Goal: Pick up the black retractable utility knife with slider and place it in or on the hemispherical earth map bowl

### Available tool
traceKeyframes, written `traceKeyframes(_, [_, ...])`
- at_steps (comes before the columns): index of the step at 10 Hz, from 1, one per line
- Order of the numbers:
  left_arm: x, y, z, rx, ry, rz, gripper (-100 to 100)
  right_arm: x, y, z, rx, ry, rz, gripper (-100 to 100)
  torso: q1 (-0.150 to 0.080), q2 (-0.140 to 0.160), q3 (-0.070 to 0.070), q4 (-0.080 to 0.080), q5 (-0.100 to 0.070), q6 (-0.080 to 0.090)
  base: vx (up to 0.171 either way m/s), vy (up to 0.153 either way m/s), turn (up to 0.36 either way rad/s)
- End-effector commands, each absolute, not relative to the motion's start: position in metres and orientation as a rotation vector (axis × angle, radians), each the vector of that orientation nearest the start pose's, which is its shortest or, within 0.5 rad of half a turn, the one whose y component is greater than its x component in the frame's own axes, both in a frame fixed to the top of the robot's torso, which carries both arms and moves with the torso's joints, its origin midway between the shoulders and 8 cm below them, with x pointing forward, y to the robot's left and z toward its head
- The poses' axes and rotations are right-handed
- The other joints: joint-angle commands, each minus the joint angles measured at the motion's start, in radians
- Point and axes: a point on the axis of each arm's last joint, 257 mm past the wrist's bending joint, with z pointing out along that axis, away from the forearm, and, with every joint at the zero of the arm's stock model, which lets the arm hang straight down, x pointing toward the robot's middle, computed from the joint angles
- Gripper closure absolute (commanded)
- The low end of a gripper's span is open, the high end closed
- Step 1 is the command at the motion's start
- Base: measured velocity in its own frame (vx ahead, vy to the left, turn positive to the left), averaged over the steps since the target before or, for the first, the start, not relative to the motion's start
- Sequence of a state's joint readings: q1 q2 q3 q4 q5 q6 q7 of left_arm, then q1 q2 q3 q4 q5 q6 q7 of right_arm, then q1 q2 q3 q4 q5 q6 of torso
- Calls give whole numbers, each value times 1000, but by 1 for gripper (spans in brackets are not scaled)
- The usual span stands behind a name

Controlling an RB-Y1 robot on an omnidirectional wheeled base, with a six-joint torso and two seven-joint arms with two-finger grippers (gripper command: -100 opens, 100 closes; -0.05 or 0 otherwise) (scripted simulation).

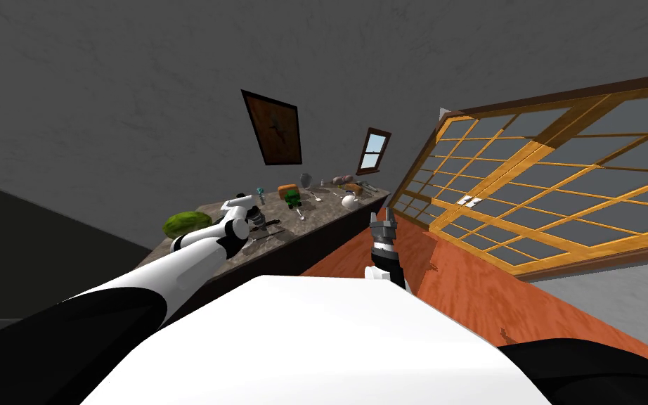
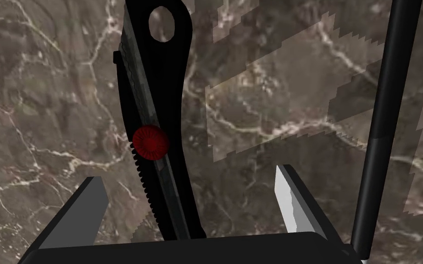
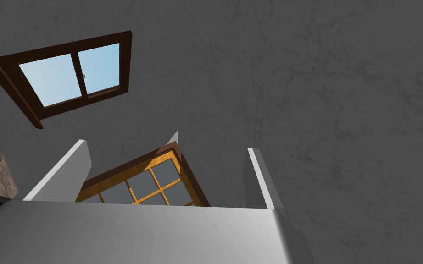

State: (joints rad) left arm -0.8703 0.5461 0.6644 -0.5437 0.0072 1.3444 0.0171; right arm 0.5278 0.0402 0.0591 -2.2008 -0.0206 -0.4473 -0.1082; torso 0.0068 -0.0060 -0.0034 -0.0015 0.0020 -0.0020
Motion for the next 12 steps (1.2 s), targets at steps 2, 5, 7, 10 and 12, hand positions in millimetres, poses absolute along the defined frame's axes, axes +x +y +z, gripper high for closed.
traceKeyframes(2, [488,469,-327,-2691,1445,-269,-100,365,-272,-32,881,636,1424,0,-1,-1,0,0,0,1,77,102,-97])
traceKeyframes(5, [485,479,-336,-2687,1421,-273,-100,365,-272,-32,881,636,1424,0,-6,3,2,1,-1,0,15,20,-41])
traceKeyframes(7, [482,482,-341,-2690,1413,-274,-100,365,-272,-31,881,636,1424,0,-8,4,2,1,-2,0,4,-3,-55])
traceKeyframes(10, [480,484,-343,-2693,1406,-274,100,365,-272,-31,881,636,1424,0,-8,4,3,1,-2,0,2,-2,-30])
traceKeyframes(12, [480,484,-343,-2692,1407,-272,100,365,-272,-31,881,636,1424,0,-7,4,2,1,-1,0,0,0,0])
